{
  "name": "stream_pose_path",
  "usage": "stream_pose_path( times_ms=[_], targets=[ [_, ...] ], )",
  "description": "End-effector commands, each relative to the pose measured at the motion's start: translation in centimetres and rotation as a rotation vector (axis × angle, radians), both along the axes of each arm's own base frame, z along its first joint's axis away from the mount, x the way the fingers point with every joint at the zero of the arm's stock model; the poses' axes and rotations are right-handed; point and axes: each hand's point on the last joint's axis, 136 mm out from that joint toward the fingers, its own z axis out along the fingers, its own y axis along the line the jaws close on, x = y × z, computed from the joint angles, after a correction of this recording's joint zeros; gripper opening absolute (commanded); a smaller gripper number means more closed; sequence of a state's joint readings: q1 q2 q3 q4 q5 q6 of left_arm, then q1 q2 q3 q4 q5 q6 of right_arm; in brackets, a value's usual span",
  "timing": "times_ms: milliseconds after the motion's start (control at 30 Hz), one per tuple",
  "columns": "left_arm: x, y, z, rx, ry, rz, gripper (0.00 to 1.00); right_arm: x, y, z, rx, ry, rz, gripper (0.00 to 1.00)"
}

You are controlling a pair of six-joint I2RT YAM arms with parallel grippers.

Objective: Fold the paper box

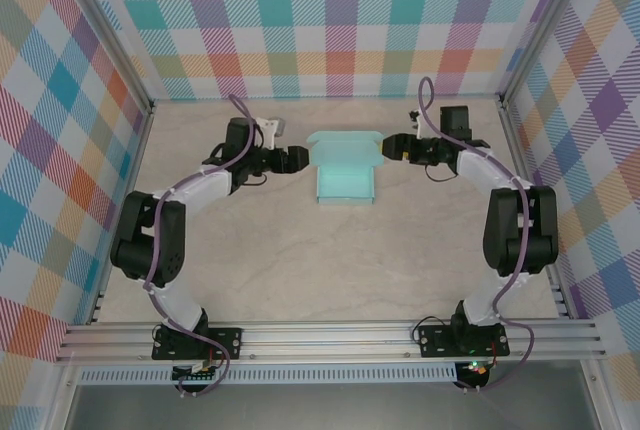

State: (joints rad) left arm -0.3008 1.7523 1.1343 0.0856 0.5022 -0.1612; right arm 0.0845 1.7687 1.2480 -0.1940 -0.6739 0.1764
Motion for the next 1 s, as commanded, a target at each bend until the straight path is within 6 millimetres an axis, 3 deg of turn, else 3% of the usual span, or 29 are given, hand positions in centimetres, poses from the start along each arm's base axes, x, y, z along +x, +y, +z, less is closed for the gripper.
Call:
stream_pose_path(
  times_ms=[0, 167, 433, 967],
  targets=[
    [1.7, -0.8, 0.8, 0.069, -0.102, -0.037, 0.89, 0.2, 0.9, 0.8, 0.072, 0.044, 0.041, 0.75],
    [2.5, -2.4, 0.8, 0.063, -0.115, -0.094, 0.84, 0.8, 1.7, 1.0, 0.071, 0.055, 0.069, 0.73],
    [1.6, -4.7, -0.1, 0.049, -0.082, -0.147, 0.52, 0.7, 2.6, 0.2, 0.072, 0.105, 0.073, 0.66],
    [1.0, -5.0, -1.1, 0.086, -0.03, -0.093, 0.37, -0.8, 5.0, -0.4, 0.092, 0.17, 0.026, 0.57]
  ],
)
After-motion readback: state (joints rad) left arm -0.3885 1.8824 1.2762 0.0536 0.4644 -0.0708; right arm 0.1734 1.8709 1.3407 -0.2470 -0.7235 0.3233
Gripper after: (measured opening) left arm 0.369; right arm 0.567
